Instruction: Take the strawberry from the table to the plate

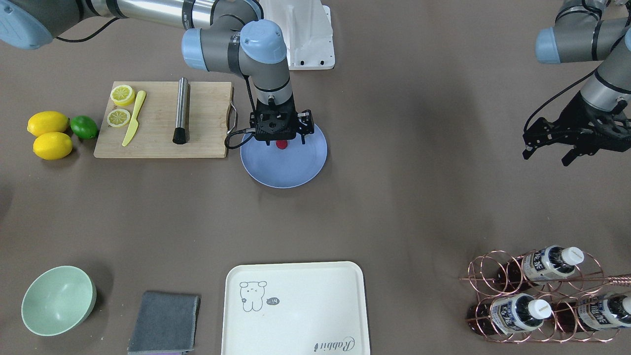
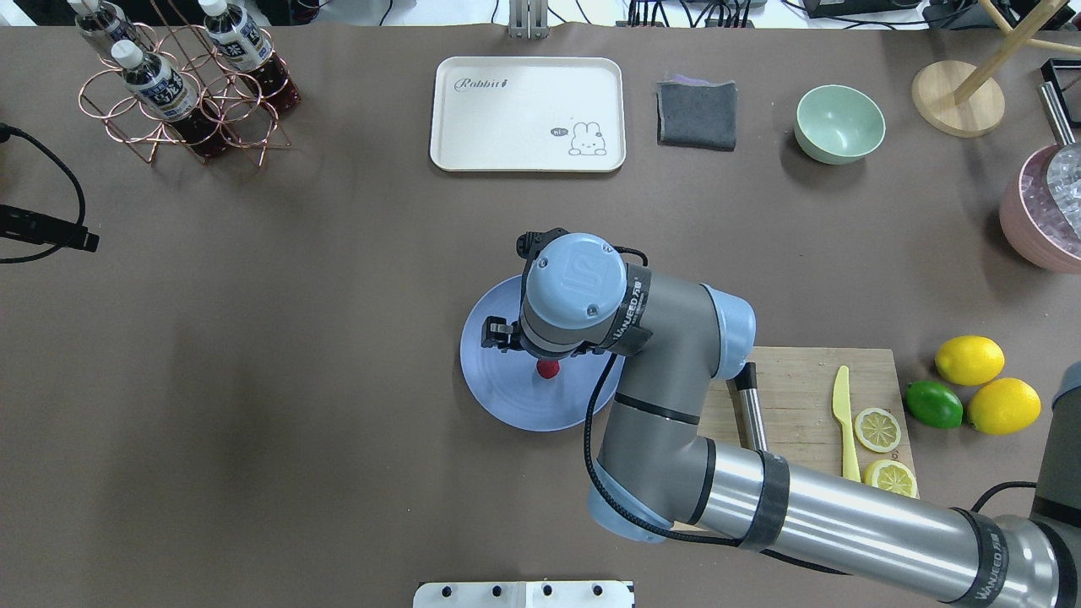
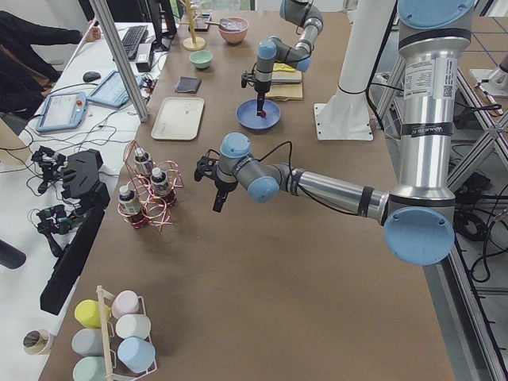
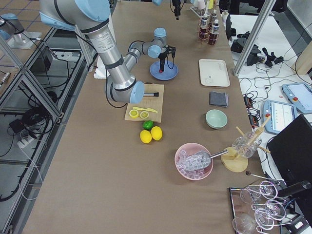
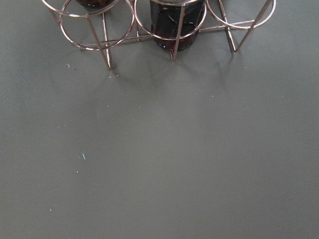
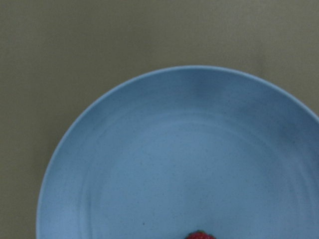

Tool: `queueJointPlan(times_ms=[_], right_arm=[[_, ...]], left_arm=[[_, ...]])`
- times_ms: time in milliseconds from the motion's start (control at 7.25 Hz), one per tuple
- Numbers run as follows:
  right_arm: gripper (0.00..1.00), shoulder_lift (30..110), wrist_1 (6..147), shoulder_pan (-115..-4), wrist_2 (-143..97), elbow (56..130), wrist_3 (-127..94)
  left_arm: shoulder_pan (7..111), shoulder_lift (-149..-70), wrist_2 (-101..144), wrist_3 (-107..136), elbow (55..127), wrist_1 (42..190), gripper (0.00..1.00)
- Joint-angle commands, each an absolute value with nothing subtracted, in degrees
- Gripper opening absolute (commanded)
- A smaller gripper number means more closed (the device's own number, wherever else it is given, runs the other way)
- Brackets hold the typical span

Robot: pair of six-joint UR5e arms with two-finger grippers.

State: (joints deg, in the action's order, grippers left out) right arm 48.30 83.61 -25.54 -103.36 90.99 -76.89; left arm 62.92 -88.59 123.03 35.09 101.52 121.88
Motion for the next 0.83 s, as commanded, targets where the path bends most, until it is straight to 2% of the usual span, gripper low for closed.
queueJointPlan(times_ms=[0,276,690], right_arm=[[1.00,50.7,90.0,-32.5,-110.3,96.1,-74.9],[1.00,60.9,92.6,-41.6,-116.4,104.2,-60.2],[1.00,74.9,92.7,-56.9,-122.1,104.3,-36.0]], left_arm=[[68.4,-86.2,129.1,35.0,101.4,121.8,0.98],[75.2,-83.7,135.9,27.2,101.3,121.6,0.98],[85.9,-82.0,134.6,5.4,101.4,109.2,0.98]])
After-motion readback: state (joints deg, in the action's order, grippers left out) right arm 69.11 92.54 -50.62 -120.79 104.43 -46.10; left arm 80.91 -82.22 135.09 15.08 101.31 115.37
